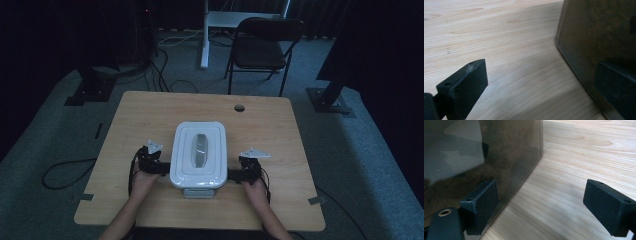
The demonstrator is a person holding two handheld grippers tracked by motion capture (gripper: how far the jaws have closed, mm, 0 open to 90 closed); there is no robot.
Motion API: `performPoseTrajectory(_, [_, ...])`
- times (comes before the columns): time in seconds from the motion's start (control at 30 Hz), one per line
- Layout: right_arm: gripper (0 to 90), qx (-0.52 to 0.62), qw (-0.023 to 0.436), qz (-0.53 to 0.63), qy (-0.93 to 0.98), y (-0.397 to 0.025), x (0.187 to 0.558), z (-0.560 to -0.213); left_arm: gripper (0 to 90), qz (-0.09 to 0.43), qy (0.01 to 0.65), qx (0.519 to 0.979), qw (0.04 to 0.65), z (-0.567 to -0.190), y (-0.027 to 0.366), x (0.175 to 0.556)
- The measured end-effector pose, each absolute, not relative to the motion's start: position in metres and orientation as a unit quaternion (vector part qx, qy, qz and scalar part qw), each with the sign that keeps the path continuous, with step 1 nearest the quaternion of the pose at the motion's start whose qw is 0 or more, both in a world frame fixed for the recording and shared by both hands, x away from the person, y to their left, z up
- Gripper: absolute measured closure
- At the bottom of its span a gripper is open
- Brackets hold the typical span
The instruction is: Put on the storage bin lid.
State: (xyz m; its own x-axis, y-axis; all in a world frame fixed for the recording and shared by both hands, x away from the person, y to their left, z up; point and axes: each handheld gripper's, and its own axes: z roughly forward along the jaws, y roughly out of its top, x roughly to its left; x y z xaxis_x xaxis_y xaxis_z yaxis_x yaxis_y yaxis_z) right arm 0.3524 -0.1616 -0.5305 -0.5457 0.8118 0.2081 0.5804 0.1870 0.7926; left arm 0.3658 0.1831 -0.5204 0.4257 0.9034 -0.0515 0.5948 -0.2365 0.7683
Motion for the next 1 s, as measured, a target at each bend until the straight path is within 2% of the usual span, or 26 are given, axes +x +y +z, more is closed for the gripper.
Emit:
performPoseTrajectory(0.43, [12.2,0.461,0.135,0.439,0.759,-0.177,0.349,-0.53,0.4,0.192,0.489,0.762,0.378,-0.524,0.173,0.373])
performPoseTrajectory(1.0, [12.2,0.475,0.158,0.431,0.751,-0.191,0.352,-0.532,0.4,0.23,0.466,0.759,0.392,-0.514,0.198,0.365])
